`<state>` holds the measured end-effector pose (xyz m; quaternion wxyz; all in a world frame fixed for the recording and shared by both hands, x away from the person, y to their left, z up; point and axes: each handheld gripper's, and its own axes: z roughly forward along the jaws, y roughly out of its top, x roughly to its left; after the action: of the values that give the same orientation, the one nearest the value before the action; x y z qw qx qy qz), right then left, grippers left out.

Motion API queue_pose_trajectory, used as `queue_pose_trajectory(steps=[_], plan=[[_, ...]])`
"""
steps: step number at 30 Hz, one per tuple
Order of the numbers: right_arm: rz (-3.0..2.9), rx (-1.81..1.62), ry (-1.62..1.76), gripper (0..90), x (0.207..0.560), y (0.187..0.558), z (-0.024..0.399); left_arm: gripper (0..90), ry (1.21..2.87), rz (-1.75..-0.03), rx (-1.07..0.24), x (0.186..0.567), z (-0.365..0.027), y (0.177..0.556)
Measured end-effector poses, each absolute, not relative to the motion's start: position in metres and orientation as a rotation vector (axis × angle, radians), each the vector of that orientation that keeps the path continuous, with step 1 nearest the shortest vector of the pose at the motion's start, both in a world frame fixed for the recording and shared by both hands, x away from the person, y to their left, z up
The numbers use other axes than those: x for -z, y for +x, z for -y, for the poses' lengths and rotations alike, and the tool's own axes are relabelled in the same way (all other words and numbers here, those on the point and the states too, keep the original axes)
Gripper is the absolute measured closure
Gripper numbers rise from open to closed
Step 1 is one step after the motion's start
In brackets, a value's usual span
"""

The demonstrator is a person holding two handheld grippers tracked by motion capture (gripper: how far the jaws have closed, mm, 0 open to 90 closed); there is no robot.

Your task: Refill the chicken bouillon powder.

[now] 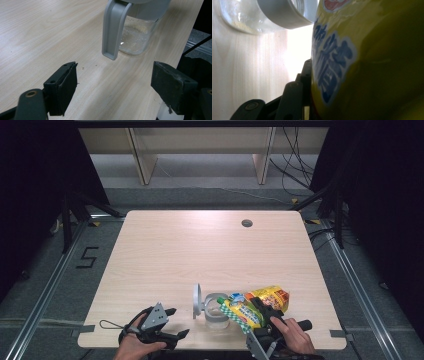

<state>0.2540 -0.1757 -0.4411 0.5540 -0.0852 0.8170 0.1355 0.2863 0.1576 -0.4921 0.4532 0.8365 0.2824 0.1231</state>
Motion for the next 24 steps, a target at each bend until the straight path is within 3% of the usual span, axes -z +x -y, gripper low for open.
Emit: queue_pose_trajectory(steps=[24], plan=[[-1.868, -0.051, -0.403, 66.2, 0.447, 0.251, 0.156, 20.4, 2.047, -0.718, -0.308, 0.494, -0.157, 0.286]])
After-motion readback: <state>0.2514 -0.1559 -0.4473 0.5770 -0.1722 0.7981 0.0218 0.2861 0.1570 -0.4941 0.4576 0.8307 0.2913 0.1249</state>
